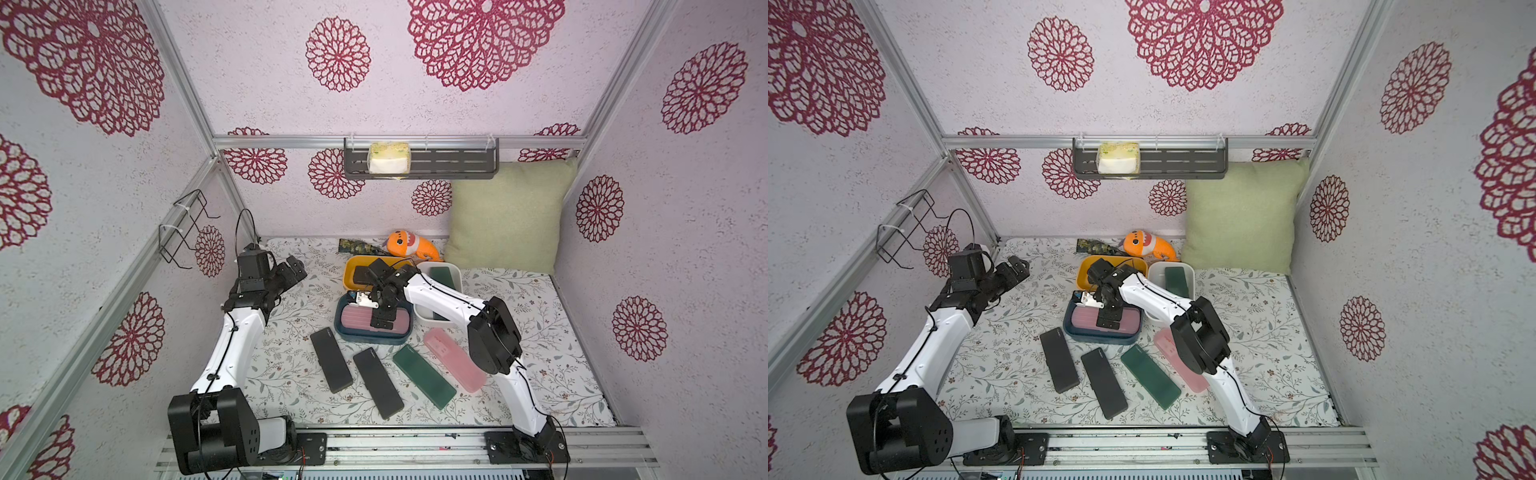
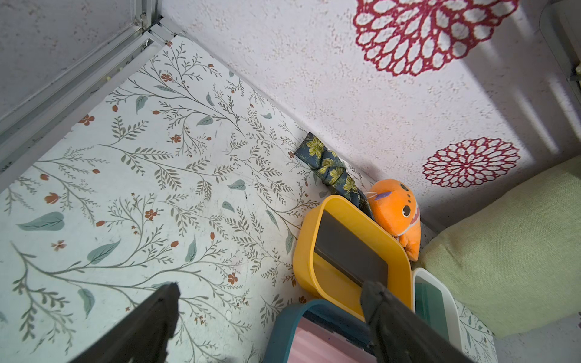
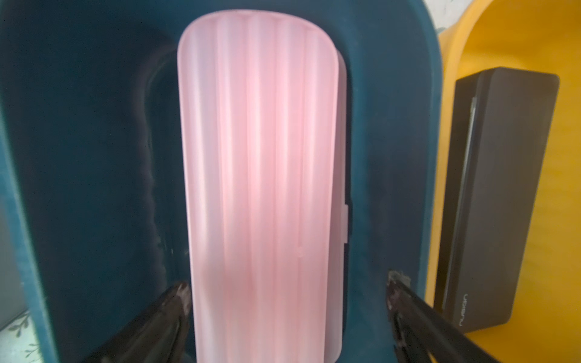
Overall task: Place the pencil cases by color into the storage box
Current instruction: Place the pencil case at the storage box.
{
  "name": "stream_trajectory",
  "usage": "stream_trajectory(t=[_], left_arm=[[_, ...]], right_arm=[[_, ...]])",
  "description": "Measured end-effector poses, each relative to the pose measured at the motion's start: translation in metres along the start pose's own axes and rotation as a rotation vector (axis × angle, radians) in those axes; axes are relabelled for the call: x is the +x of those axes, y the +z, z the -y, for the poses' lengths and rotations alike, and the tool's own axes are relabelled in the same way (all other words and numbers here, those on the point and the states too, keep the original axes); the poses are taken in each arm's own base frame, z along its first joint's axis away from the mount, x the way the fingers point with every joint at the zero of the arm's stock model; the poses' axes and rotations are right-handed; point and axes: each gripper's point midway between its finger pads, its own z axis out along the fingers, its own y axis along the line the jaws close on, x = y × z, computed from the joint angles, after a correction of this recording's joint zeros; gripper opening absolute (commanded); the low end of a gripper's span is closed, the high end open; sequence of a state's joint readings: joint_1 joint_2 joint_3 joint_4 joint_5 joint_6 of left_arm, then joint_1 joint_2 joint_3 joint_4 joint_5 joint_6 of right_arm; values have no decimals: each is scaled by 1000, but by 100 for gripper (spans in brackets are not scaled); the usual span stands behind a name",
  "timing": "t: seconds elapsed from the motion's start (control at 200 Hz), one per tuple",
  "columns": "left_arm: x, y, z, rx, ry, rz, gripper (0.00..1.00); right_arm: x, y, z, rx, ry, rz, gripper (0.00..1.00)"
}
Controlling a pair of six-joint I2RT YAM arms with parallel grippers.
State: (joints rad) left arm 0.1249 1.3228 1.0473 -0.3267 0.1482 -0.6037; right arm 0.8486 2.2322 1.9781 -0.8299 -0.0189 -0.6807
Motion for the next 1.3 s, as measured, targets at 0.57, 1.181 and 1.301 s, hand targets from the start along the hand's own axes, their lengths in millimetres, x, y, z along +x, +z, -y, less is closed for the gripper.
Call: stream_trajectory(t=[0.57,1.181,1.301], left_arm=[[24,-10,35,-52,96,-44,97],[137,-39,-23,-367,-8,-305,97],[155,-44,-27,-405,-22,-334,97]], right_arm=[[21,-73,1,212,102,241,97],[55,-94,52,380,423,406,97],[61,-99,64,396,456,414,97]])
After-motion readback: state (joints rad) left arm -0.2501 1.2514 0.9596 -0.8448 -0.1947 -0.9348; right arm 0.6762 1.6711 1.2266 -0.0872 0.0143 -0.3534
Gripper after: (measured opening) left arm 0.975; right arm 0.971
